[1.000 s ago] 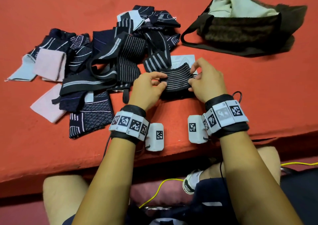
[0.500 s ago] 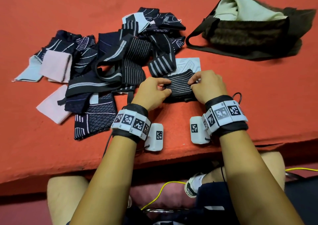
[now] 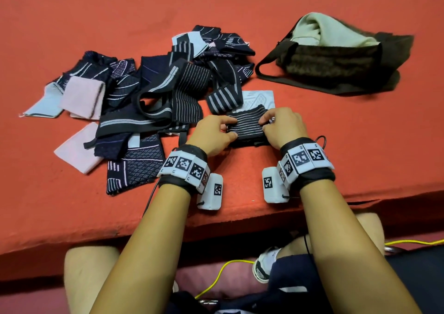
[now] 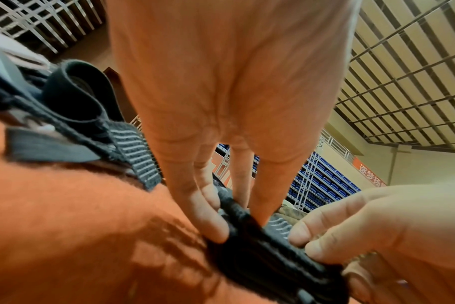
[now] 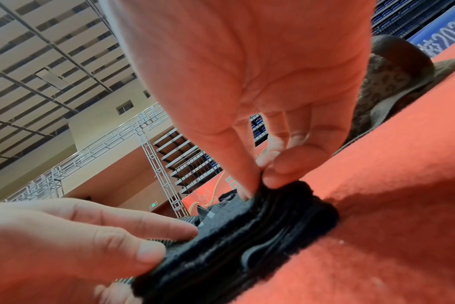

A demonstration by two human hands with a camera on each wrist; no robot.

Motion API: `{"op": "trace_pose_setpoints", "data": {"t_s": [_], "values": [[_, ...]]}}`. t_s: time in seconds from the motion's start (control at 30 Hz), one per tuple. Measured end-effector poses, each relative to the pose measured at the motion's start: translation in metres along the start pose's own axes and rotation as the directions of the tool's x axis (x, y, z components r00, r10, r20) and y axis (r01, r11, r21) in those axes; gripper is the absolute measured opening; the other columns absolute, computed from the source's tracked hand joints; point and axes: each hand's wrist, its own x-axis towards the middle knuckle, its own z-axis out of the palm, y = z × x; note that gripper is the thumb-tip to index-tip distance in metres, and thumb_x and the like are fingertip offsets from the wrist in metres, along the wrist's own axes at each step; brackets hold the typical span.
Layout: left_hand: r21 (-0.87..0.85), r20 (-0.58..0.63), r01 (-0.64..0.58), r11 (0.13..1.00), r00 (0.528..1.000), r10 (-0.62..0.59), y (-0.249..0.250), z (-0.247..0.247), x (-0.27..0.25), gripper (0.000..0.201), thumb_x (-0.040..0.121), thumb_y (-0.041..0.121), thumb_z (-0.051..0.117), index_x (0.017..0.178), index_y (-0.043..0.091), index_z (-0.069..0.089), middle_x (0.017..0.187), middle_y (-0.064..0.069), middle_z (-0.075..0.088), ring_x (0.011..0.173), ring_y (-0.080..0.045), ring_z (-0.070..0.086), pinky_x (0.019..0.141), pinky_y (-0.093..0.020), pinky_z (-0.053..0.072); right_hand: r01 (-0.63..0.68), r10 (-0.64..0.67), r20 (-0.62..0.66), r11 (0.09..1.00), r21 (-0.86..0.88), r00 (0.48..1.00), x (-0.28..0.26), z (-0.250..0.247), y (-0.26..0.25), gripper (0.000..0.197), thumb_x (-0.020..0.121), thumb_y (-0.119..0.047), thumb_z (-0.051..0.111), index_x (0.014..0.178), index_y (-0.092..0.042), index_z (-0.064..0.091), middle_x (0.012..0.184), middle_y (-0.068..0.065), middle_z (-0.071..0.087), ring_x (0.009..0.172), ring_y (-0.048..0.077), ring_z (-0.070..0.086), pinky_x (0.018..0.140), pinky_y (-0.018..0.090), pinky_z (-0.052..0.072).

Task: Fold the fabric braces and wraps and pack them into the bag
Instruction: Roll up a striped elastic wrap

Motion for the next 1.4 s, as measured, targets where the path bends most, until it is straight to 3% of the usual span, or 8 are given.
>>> {"op": "trace_pose_setpoints", "data": {"t_s": [0.2, 0.37, 0.6, 0.77, 0.93, 1.13, 1.27, 1.4], "values": [[0.209, 0.037, -0.100, 0.973, 0.995, 0.095, -0.007, -0.020, -0.009, 0.034, 0.094, 0.029, 0.063, 0.128, 0.035, 0.063, 0.072, -0.001, 0.069, 0.056, -0.006, 0.059, 0.065, -0.020, 0.050, 0.012, -0.011, 0.024, 0.998, -0.062, 1.000, -0.006, -0.006, -0.006, 0.027, 0.084, -0.006, 0.057, 0.085, -0.030, 0.070, 0.112, 0.008, 0.065, 0.095, 0.034, 0.065, 0.086, 0.038, 0.055], [0.342, -0.085, -0.068, 0.937, 0.991, 0.103, -0.018, -0.052, -0.008, 0.027, 0.092, 0.026, 0.063, 0.117, 0.027, 0.069, 0.081, 0.000, 0.066, 0.085, -0.018, 0.062, 0.084, -0.027, 0.047, 0.118, -0.120, -0.004, 0.980, -0.162, 0.993, -0.009, -0.015, -0.035, 0.031, 0.084, -0.008, 0.054, 0.103, -0.024, 0.073, 0.112, 0.011, 0.068, 0.102, 0.037, 0.063, 0.079, 0.032, 0.045], [0.454, -0.203, 0.068, 0.888, 0.979, 0.028, -0.033, -0.092, 0.003, 0.030, 0.087, 0.025, 0.065, 0.116, 0.020, 0.069, 0.098, -0.006, 0.068, 0.101, -0.027, 0.063, 0.089, -0.035, 0.049, 0.273, -0.251, 0.111, 0.911, -0.308, 0.962, 0.008, 0.003, -0.104, 0.027, 0.082, -0.016, 0.058, 0.106, -0.013, 0.067, 0.109, 0.015, 0.067, 0.099, 0.038, 0.064, 0.078, 0.036, 0.052], [0.461, -0.237, 0.099, 0.882, 0.971, 0.015, -0.040, -0.102, 0.009, 0.035, 0.084, 0.024, 0.067, 0.118, 0.017, 0.068, 0.115, -0.012, 0.068, 0.108, -0.031, 0.061, 0.095, -0.040, 0.050, 0.347, -0.291, 0.201, 0.865, -0.363, 0.935, 0.020, 0.029, -0.132, 0.015, 0.088, -0.022, 0.060, 0.096, -0.010, 0.063, 0.102, 0.015, 0.066, 0.082, 0.035, 0.059, 0.068, 0.033, 0.043], [0.427, -0.280, 0.130, 0.895, 0.960, -0.006, -0.042, -0.111, 0.023, 0.038, 0.084, 0.018, 0.065, 0.122, 0.013, 0.066, 0.111, -0.012, 0.068, 0.108, -0.031, 0.060, 0.094, -0.039, 0.050, 0.385, -0.303, 0.256, 0.834, -0.395, 0.918, 0.032, 0.052, -0.145, 0.016, 0.088, -0.025, 0.062, 0.085, -0.011, 0.054, 0.087, 0.010, 0.056, 0.074, 0.034, 0.055, 0.066, 0.034, 0.044], [0.410, -0.253, 0.118, 0.904, 0.968, -0.011, -0.044, -0.119, 0.048, 0.048, 0.088, 0.016, 0.063, 0.135, 0.018, 0.058, 0.126, -0.010, 0.064, 0.119, -0.029, 0.058, 0.104, -0.035, 0.043, 0.393, -0.281, 0.309, 0.827, -0.402, 0.908, 0.055, 0.068, -0.153, 0.012, 0.088, -0.019, 0.059, 0.085, -0.010, 0.052, 0.091, 0.011, 0.056, 0.076, 0.032, 0.055, 0.068, 0.034, 0.044], [0.384, -0.190, 0.118, 0.916, 0.981, -0.047, -0.043, -0.125, 0.065, 0.054, 0.091, 0.014, 0.060, 0.143, 0.025, 0.051, 0.138, -0.007, 0.058, 0.127, -0.025, 0.054, 0.105, -0.031, 0.039, 0.421, -0.301, 0.342, 0.831, -0.363, 0.890, 0.068, 0.078, -0.162, 0.022, 0.091, -0.022, 0.059, 0.108, -0.008, 0.058, 0.112, 0.018, 0.064, 0.093, 0.036, 0.063, 0.070, 0.034, 0.044], [0.357, -0.178, 0.111, 0.928, 0.983, -0.049, -0.046, -0.125, 0.075, 0.048, 0.088, 0.005, 0.059, 0.132, 0.022, 0.063, 0.136, -0.002, 0.062, 0.126, -0.021, 0.055, 0.101, -0.023, 0.039, 0.409, -0.277, 0.363, 0.838, -0.361, 0.889, 0.075, 0.088, -0.163, 0.035, 0.093, -0.022, 0.056, 0.124, -0.004, 0.055, 0.120, 0.020, 0.063, 0.107, 0.037, 0.064, 0.073, 0.035, 0.044]]}}
